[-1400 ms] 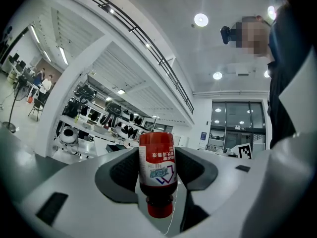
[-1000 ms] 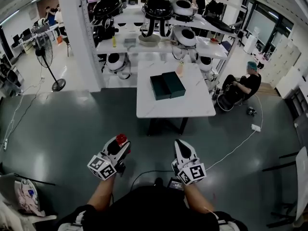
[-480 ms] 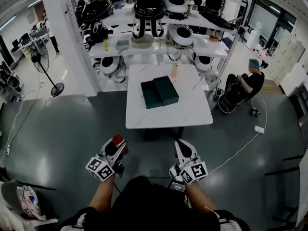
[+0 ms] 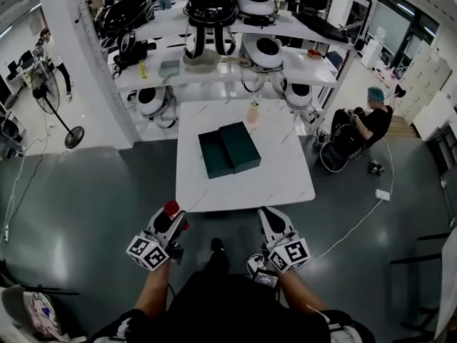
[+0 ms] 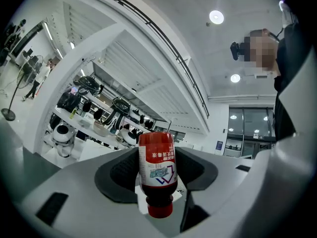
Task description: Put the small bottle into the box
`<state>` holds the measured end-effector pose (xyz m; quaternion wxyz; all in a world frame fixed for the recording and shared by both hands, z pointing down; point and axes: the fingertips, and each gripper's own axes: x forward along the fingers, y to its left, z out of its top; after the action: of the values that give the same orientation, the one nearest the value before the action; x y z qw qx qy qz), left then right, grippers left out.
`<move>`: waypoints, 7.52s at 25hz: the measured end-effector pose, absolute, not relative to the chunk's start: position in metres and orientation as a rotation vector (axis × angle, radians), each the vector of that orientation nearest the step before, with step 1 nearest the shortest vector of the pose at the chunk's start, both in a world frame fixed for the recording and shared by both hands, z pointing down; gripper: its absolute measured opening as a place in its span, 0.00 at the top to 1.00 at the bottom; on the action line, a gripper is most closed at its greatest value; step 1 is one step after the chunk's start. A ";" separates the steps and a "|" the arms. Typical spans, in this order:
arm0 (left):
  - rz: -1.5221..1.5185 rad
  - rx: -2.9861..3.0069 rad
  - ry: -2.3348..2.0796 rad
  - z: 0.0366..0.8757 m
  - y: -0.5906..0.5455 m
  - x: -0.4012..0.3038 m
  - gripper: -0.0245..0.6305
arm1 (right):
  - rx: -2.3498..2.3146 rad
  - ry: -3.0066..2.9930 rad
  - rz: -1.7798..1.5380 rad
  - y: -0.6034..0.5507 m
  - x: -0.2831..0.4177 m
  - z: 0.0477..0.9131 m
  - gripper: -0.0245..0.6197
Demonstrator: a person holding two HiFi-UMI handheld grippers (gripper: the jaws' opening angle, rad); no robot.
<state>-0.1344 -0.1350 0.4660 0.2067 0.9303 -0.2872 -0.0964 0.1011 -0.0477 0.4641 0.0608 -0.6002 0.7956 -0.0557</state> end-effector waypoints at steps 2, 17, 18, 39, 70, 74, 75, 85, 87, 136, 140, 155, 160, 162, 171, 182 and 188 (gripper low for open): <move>-0.279 2.576 -0.792 0.469 -0.165 -0.124 0.60 | -1.829 2.410 -0.155 -0.076 0.111 0.463 0.91; -0.301 2.588 -0.736 0.459 -0.345 -0.058 0.60 | -1.845 2.472 -0.021 -0.246 0.157 0.434 0.91; -0.292 2.584 -0.737 0.460 -0.350 -0.055 0.60 | -1.844 2.470 -0.022 -0.252 0.160 0.433 0.91; -0.024 2.109 -0.917 0.553 -0.436 0.013 0.60 | -1.487 2.683 -0.122 -0.379 0.215 0.475 0.91; 0.676 1.683 -1.052 0.750 -0.458 0.076 0.60 | -1.400 2.741 -0.354 -0.409 0.274 0.540 0.91; 0.710 1.634 -1.057 0.764 -0.454 0.080 0.60 | -1.400 2.735 -0.364 -0.406 0.274 0.543 0.91; 0.723 1.623 -1.061 0.767 -0.453 0.080 0.60 | -1.400 2.733 -0.366 -0.405 0.275 0.543 0.91; 0.816 1.597 -1.103 0.780 -0.449 0.081 0.60 | -1.406 2.711 -0.359 -0.405 0.280 0.541 0.91; 0.818 1.607 -1.112 0.780 -0.449 0.081 0.60 | -1.402 2.706 -0.363 -0.404 0.280 0.541 0.91; -0.261 2.939 -1.134 0.349 -0.303 -0.058 0.94 | -1.800 2.431 0.085 -0.225 0.157 0.384 0.91; -0.167 2.918 -1.359 0.362 -0.283 -0.078 0.94 | -1.921 2.413 0.082 -0.197 0.157 0.390 0.91; -0.117 2.795 -1.438 0.395 -0.147 -0.083 0.94 | -1.818 2.527 0.314 -0.078 0.163 0.379 0.91; -0.053 2.775 -1.402 0.407 -0.071 -0.064 0.94 | -1.862 2.501 0.133 -0.004 0.194 0.411 0.91; -0.022 2.772 -1.394 0.415 -0.040 -0.059 0.94 | -1.864 2.496 0.088 0.027 0.202 0.424 0.91; 0.031 2.661 -1.378 0.461 0.056 -0.070 0.94 | -1.854 2.463 -0.100 0.120 0.186 0.468 0.91; 0.025 2.739 -1.316 0.475 0.082 -0.118 0.94 | -1.937 2.449 -0.144 0.146 0.125 0.473 0.91; 0.049 2.719 -1.350 0.486 0.088 -0.174 0.94 | -1.940 2.463 -0.150 0.149 0.073 0.475 0.91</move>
<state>-0.1741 0.0875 0.4858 0.0529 0.8942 -0.4442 0.0162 0.0730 0.1494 0.4752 0.0014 -0.6180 0.7847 -0.0477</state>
